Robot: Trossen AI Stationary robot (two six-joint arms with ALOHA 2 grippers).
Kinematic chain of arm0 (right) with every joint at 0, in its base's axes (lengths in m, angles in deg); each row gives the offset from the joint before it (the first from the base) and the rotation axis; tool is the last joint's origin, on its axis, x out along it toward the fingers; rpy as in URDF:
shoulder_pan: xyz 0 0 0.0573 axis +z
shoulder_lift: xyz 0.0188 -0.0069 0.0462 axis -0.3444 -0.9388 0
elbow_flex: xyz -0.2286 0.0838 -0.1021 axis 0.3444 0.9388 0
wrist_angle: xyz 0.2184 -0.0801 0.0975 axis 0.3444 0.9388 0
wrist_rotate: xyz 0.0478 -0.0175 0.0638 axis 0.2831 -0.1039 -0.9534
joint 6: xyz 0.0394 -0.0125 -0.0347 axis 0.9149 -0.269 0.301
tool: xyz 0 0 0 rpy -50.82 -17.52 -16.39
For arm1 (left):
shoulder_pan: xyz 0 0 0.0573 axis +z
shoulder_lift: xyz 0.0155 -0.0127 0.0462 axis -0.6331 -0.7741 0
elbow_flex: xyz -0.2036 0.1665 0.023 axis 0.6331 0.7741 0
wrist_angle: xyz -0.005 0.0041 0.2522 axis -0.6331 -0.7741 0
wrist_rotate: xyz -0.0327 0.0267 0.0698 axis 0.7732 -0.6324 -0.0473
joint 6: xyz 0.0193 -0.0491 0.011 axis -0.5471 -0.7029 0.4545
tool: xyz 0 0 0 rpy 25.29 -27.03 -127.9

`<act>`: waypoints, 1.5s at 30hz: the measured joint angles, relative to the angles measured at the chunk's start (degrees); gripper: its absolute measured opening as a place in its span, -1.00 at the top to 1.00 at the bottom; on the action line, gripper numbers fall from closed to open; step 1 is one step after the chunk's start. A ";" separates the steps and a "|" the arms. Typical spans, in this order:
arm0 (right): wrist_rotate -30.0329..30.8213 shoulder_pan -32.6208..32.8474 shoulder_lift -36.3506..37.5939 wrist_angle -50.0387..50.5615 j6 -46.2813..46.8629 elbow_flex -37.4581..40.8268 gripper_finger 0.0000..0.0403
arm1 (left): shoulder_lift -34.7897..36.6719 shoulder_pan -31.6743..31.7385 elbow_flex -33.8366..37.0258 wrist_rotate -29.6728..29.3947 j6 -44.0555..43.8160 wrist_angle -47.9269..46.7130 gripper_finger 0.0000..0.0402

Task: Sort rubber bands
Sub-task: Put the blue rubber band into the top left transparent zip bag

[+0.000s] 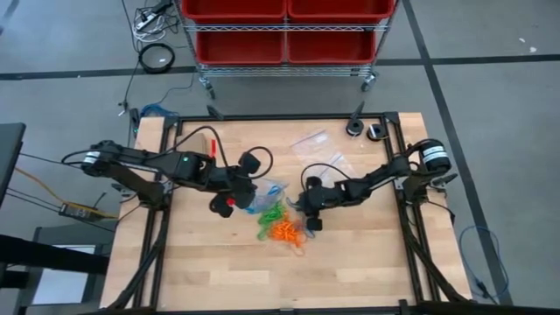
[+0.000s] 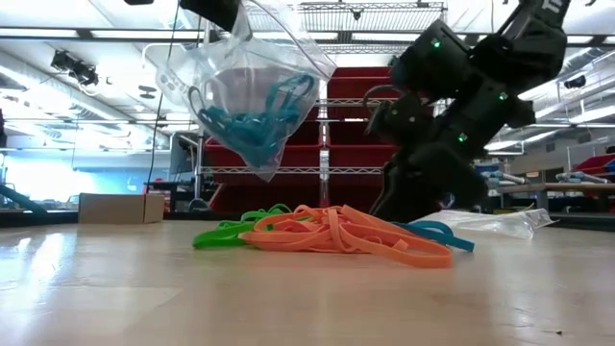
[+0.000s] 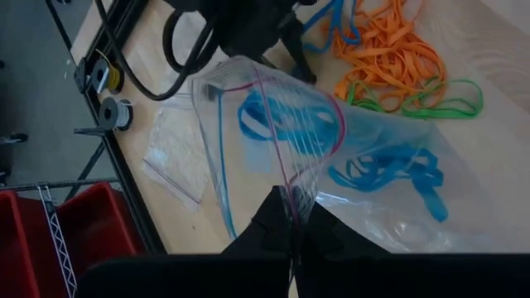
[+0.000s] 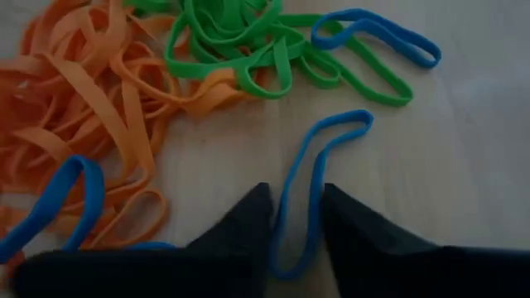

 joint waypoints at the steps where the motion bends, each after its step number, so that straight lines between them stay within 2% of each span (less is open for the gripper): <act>1: -0.18 -0.10 0.01 0.01 -0.29 0.06 0.80 | 0.00 0.00 0.00 0.02 0.00 0.14 1.00; 3: -0.21 -0.15 0.29 0.09 -0.93 0.06 0.94 | 0.00 0.00 0.00 0.02 0.00 0.03 1.00; 9: 0.44 0.43 2.84 1.78 0.04 0.39 0.99 | 0.00 0.00 0.00 0.07 -0.02 0.03 1.00; 19: 5.39 3.92 19.61 6.30 -0.73 0.30 1.00 | 0.00 0.00 0.00 1.16 -0.20 0.13 0.99; 25: 8.27 4.66 26.31 9.57 -6.12 -5.67 1.00 | 0.00 0.00 0.00 1.82 0.07 0.25 0.99; 33: 7.92 4.14 24.62 17.19 -16.50 -20.45 1.00 | 0.00 0.00 0.00 2.93 0.44 0.49 0.99; 39: 1.48 2.01 19.52 24.00 -18.25 -29.24 1.00 | 0.00 0.00 0.00 3.08 0.94 1.75 0.99; 45: -4.12 0.61 12.07 29.79 -18.55 -34.40 1.00 | 0.00 0.00 0.00 3.13 1.33 3.77 0.99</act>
